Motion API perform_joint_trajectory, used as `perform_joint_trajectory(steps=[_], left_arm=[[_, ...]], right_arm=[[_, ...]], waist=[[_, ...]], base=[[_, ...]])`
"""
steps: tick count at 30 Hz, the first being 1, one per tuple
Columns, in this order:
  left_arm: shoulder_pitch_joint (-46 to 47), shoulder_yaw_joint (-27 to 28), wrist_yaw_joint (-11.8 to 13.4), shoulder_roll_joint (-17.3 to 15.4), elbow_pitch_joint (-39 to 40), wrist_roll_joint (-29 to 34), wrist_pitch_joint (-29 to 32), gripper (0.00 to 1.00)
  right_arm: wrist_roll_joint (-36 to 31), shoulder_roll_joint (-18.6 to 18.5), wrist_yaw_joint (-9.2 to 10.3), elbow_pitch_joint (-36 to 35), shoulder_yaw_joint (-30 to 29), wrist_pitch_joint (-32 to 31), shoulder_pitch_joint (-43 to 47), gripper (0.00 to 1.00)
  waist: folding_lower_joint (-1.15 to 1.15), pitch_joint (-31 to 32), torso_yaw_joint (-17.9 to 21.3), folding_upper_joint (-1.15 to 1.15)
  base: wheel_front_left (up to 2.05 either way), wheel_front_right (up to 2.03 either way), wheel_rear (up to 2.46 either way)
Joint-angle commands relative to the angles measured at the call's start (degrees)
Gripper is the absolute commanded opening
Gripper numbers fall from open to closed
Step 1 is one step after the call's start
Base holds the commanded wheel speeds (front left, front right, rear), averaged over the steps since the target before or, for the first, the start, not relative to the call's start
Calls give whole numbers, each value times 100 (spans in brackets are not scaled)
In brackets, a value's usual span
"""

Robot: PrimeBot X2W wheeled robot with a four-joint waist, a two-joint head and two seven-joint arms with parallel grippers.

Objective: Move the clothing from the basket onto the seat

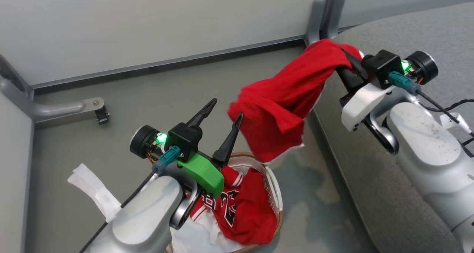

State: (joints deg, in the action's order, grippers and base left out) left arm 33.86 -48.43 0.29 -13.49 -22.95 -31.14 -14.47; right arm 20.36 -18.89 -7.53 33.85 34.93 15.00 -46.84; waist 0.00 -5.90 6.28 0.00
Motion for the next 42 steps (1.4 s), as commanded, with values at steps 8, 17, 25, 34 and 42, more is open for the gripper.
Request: perform_joint_trajectory(steps=[8, 17, 25, 34, 42], left_arm=[[-97, -28, -32, 53, -154, 187, -70, 100], [-49, -102, -116, 50, -253, 347, -73, 100], [7, -163, -150, 75, -256, 472, -74, 100], [185, -246, -176, 89, -117, 609, -75, 100], [422, -378, -127, 157, 197, 864, -74, 100]], right_arm=[[-190, -341, 8, -268, -481, 28, 236, 0], [-317, -508, 8, -444, -1052, 28, 571, 0], [-380, -384, 8, -517, -1182, 26, 743, 0], [-215, -339, 8, -171, -784, -249, 89, 0], [632, -710, 8, 346, -572, -753, -1459, 0]], waist=[[0, -433, 1166, 0], [0, -742, 1850, 0], [0, -923, 2059, 0], [0, -1282, 1899, 0], [0, -1894, 1414, 0]], base=[[0, 0, 0], [0, 0, 0], [0, 0, 0], [0, 0, 0], [0, 0, 0]])
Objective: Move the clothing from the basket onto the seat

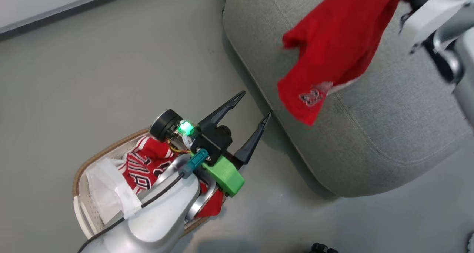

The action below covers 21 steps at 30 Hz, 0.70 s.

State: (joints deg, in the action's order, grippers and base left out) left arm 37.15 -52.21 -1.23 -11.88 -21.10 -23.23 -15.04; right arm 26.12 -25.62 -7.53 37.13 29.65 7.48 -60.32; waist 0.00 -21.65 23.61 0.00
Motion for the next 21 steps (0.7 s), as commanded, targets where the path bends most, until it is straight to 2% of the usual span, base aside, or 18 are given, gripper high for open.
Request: perform_joint_trajectory(steps=[1, 7, 13, 18, 21], left_arm=[[121, -21, 31, 13, 73, 97, -18, 100], [305, -108, 117, 60, 385, 297, -18, 100], [480, -237, 114, 138, 658, 476, -17, 100], [608, -279, 165, 195, 795, 577, -18, 100], [683, -281, 186, 175, 867, 641, -18, 100]], right_arm=[[164, -131, 8, 113, -125, -53, -354, 0], [158, -984, 8, 541, -415, -337, -1621, 0], [-311, -1862, 8, 770, -545, -584, -2397, 0], [-419, -2102, 8, 1110, -963, -530, -2391, 0], [-514, -1943, 8, 1490, -1206, -427, -2092, 0]], waist=[[0, -417, -418, 0], [0, -911, -999, 0], [0, -1386, -1567, 0], [0, -1702, -1854, 0], [0, -1862, -1934, 0]], base=[[0, 0, 0], [0, 0, 0], [0, 0, 0], [0, 0, 0], [0, 0, 0]])
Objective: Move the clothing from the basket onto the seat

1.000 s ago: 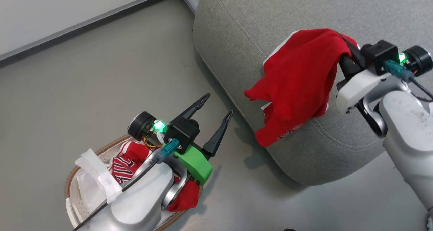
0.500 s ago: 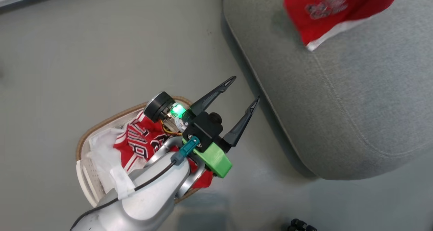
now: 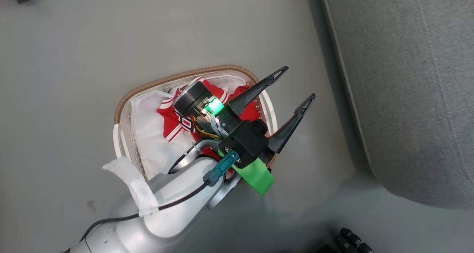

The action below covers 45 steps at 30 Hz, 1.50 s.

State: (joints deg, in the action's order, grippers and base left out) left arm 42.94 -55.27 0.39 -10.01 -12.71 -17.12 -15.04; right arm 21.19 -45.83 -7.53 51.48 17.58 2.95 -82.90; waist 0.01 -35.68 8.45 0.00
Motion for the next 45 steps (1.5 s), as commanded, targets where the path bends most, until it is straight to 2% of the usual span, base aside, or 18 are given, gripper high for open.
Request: perform_joint_trajectory(steps=[1, 8, 13, 14, 16, 17, 18, 19, 29, 36, 42, 45], left_arm=[[117, 26, 30, -30, 36, 44, -18, 100], [154, 58, 86, -135, 66, 66, -14, 100], [103, 56, 125, -211, 24, 33, -8, 100], [83, 54, 129, -217, 12, 15, 2, 100], [47, 57, 126, -207, -4, -41, 18, 100], [27, 70, 128, -204, -9, -62, 17, 100], [12, 78, 140, -205, -13, -87, 18, 100], [-8, 89, 157, -221, -25, -107, 17, 100], [-155, 266, 208, -288, -181, -324, -11, 100], [-371, 625, 280, -315, -344, -596, -15, 100], [-935, 1291, 377, -310, -432, -726, -19, 100], [-1271, 1683, 424, -310, -440, -745, -19, 100]], right_arm=[[-13, 166, 8, 170, -90, 76, 250, 0], [-124, 766, 8, 1061, -474, 431, 955, 0], [-12, 1059, 8, 1431, -532, 408, 1199, 0], [14, 1098, 8, 1462, -531, 383, 1232, 4], [110, 1191, 8, 1448, -479, 336, 1286, 26], [161, 1215, 8, 1392, -438, 319, 1324, 43], [194, 1212, 8, 1341, -397, 332, 1364, 78], [237, 1208, 8, 1260, -327, 362, 1412, 100], [763, 1098, 8, 322, 284, 517, 2199, 100], [957, 974, 8, -454, 526, 687, 2845, 100], [944, 1284, 8, -1034, 307, 930, 3357, 100], [730, 1596, 8, -1076, -105, 1110, 3576, 100]], waist=[[-1, -491, -427, 0], [-1, -627, -419, 0], [-1, -575, -333, 0], [-1, -549, -315, 0], [-1, -477, -276, 0], [-1, -434, -239, 0], [-1, -402, -207, 0], [-1, -361, -159, 0], [-1, 162, 129, 0], [-1, 720, 77, 0], [-1, 1468, -174, 0], [-1, 1784, -302, 0]], base=[[0, 0, 0], [0, 0, 0], [0, 0, 0], [0, 0, 0], [0, 0, 0], [0, 0, 0], [0, 0, 0], [0, 0, 0], [0, 0, 0], [0, 0, 0], [0, 0, 0], [0, 0, 0]])
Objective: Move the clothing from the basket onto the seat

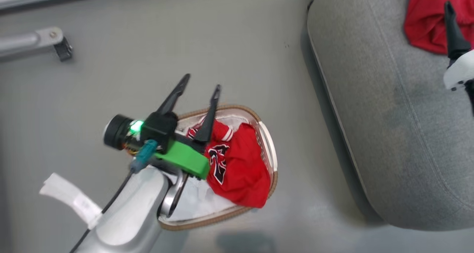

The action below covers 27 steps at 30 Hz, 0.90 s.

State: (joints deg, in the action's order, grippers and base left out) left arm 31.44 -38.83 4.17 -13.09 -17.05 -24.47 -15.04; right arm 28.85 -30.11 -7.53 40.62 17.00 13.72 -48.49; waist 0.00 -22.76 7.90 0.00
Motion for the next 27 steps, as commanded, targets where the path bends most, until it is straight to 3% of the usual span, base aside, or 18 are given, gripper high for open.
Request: perform_joint_trajectory(steps=[1, 9, 22, 27], left_arm=[[-224, 174, 66, -1, 3, -14, -19, 100], [-1257, 1333, 114, 63, 128, 37, -13, 100], [-2900, 2773, 19, 543, 561, 328, -13, 100], [-3219, 2996, -81, 692, 728, 519, -14, 100]], right_arm=[[-150, 161, 8, -6, -141, 61, 208, 100], [-874, 1221, 8, -326, -740, 149, 990, 100], [-2085, 2548, 8, -1801, -1643, 155, 2919, 100], [-2197, 2694, 8, -2147, -1624, 155, 3456, 100]], waist=[[0, 564, -285, 0], [0, 1153, -603, 0], [0, 1732, -949, 0], [0, 1792, -962, 0]], base=[[0, 0, 0], [0, 0, 0], [0, 0, 0], [0, 0, 0]])
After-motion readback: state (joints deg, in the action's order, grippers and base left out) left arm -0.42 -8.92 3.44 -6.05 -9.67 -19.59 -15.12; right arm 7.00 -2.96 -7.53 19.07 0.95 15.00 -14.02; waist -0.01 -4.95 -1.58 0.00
